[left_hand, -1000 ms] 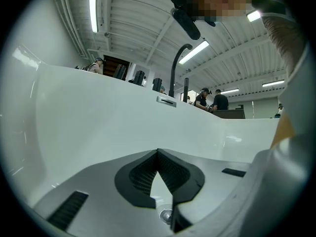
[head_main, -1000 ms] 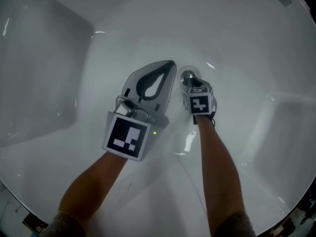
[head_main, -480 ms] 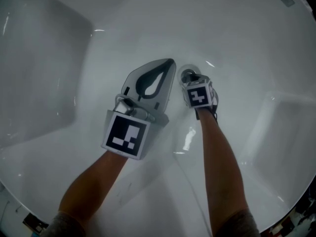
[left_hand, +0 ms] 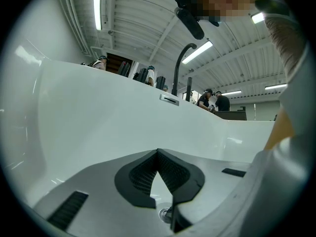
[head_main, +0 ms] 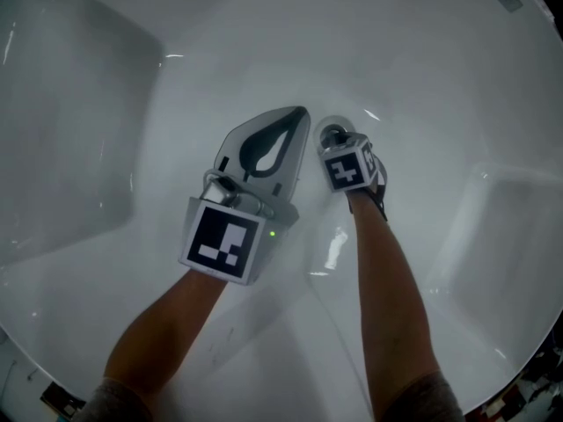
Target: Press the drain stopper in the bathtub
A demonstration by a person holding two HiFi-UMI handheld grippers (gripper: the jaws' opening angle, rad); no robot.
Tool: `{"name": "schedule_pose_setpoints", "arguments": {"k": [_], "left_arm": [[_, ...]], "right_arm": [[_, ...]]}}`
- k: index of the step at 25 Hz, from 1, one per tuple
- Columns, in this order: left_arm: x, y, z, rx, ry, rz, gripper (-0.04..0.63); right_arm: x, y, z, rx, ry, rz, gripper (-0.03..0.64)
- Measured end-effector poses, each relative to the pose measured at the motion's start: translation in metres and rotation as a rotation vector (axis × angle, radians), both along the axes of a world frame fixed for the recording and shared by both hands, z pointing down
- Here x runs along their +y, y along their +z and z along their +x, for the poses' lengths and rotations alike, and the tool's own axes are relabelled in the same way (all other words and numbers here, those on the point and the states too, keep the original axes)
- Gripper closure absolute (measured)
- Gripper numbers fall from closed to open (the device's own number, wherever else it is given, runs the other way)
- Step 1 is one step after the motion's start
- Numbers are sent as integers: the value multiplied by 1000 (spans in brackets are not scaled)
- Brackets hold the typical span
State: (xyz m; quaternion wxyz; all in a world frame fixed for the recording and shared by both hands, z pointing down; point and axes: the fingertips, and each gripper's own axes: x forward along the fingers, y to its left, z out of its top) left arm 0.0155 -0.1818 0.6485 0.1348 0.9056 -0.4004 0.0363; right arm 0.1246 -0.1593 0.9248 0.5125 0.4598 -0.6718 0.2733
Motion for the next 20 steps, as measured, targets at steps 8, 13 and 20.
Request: {"name": "schedule_pose_setpoints", "arguments": {"k": [8, 13, 20], "left_arm": [[-1, -4, -7, -29, 7, -8, 589], [-4, -19, -6, -42, 4, 1, 589], [-1, -71, -3, -64, -4, -1, 589]], "right_arm": [[0, -13, 3, -23, 45, 38, 614], [3, -29, 10, -82, 136, 68, 615], [-6, -108, -6, -208, 236, 169, 615]]}}
